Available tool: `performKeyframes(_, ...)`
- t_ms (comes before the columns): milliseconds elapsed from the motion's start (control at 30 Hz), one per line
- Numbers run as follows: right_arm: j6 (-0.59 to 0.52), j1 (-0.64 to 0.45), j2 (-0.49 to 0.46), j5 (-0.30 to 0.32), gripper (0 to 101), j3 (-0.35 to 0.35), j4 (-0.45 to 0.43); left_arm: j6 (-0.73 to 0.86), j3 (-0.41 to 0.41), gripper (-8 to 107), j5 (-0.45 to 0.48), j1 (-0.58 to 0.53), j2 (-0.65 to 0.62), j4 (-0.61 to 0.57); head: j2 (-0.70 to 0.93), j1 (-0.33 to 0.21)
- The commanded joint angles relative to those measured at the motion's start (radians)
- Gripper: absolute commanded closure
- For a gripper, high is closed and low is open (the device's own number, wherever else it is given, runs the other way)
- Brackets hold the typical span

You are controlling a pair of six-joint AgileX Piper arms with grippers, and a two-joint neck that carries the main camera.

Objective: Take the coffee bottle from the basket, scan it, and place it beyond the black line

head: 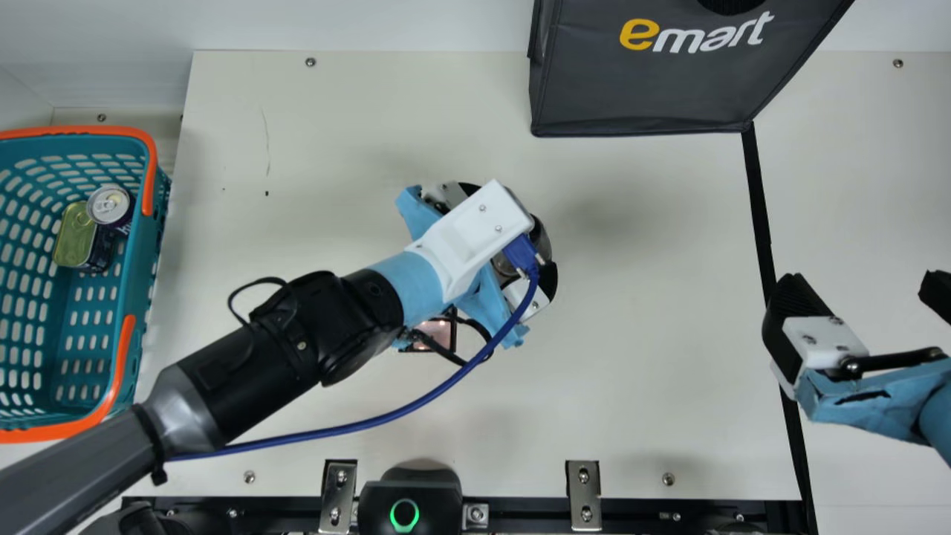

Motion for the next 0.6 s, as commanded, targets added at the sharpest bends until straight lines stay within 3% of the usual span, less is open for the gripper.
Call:
performKeyframes(0,0.000,0.000,0.000,0.000,10,0.000,0.000,-0.013,-0.001,9,0.001,0.004,-0.007,0.006,0.002,-0.027)
performKeyframes(567,0.000,0.000,0.000,0.002,10,0.000,0.000,-0.200,-0.001,9,0.049,0.065,-0.098,0.142,0.002,-0.027)
